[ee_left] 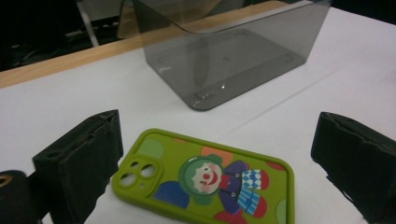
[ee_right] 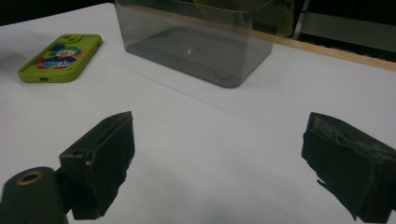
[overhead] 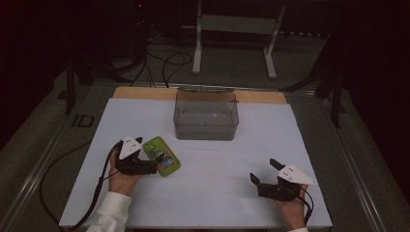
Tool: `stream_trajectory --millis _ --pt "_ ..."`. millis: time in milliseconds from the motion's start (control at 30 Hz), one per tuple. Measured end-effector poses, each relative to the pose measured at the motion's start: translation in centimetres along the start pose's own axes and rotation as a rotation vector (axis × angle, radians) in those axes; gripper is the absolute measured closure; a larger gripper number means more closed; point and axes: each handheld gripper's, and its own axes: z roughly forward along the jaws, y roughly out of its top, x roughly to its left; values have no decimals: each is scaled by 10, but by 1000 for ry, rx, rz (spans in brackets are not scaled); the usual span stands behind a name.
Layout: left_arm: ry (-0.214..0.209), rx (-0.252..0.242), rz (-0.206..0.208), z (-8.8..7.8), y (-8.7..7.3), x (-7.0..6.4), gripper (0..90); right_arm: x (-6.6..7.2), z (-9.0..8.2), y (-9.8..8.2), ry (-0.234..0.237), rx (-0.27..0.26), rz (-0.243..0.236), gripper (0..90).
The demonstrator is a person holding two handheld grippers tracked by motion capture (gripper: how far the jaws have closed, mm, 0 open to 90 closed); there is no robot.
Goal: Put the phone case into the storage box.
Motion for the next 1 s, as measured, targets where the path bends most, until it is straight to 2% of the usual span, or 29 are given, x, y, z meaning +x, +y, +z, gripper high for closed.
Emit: stream_trajectory --millis 133,233,333,400,500,533,567,600,700,800,1000 --pt "-30 8 -18 9 4 -1 79 0 0 0 -4 -1 2 93" --pt "-31 12 -24 13 5 0 119 -1 -1 0 -3 -1 1 93" --pt "5 34 -24 22 8 -2 181 -1 -1 0 -3 -1 3 93" --pt "8 40 -15 24 9 -3 214 -1 -1 0 -3 -2 2 93" --pt "15 52 -8 29 11 -5 321 -1 -1 0 -2 -1 3 93" --pt "-7 60 -2 37 13 -8 366 -2 -1 0 -2 1 0 93" --pt "-7 60 -2 37 13 -8 399 -2 -1 0 -2 1 0 93" --pt "-19 62 -9 41 13 -8 399 -2 -1 0 -2 1 -1 93" --pt "-52 68 -37 49 15 -10 494 -2 -1 0 -2 2 1 93" --pt "-86 79 -40 59 14 -13 592 -2 -1 0 -2 2 0 94" --pt "-99 146 -29 78 10 -22 801 -2 -1 0 -3 3 5 93"
